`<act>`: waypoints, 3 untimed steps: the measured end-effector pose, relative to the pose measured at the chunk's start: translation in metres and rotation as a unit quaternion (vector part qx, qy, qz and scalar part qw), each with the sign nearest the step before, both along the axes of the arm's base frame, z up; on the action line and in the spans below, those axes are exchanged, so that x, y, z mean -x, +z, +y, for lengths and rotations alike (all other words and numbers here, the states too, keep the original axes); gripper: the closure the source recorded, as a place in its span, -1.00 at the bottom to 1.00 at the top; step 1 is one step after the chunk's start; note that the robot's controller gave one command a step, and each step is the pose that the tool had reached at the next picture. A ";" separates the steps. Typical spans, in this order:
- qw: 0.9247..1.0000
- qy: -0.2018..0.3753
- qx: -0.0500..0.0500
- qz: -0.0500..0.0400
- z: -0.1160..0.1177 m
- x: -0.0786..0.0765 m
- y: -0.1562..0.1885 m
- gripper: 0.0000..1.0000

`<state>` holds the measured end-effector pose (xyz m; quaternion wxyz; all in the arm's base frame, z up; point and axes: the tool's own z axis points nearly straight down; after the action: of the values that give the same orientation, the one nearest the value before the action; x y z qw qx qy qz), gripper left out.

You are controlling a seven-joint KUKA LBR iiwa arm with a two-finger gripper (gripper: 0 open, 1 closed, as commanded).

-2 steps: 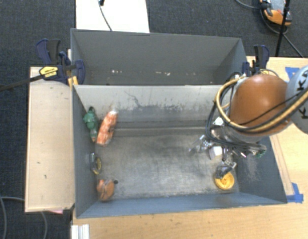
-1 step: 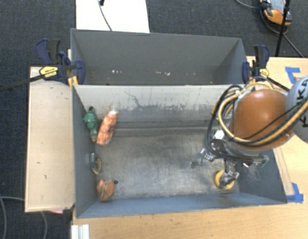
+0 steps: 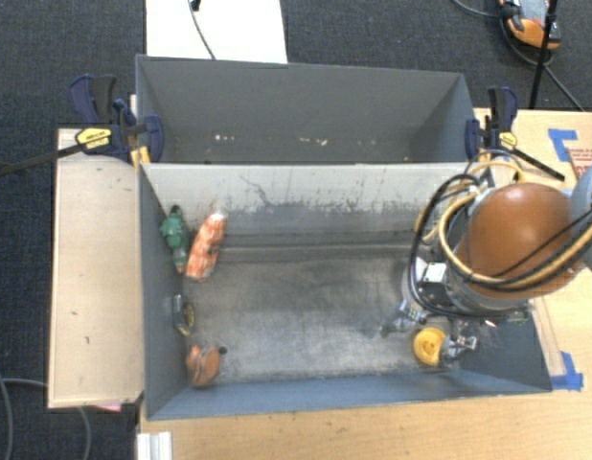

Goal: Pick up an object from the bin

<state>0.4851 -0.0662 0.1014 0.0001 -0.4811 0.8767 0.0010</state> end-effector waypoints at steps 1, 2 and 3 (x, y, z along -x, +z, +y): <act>1.000 -0.017 0.000 -0.002 -0.041 -0.021 -0.011 1.00; 1.000 -0.018 0.000 -0.001 -0.041 -0.021 -0.011 1.00; 0.999 -0.043 -0.001 0.003 -0.033 -0.018 0.026 1.00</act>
Offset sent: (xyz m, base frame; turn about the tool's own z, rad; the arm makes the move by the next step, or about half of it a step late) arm 0.0000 0.0000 0.0000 0.0000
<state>0.5033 -0.0991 0.1274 -0.0018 -0.4430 0.8965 0.0027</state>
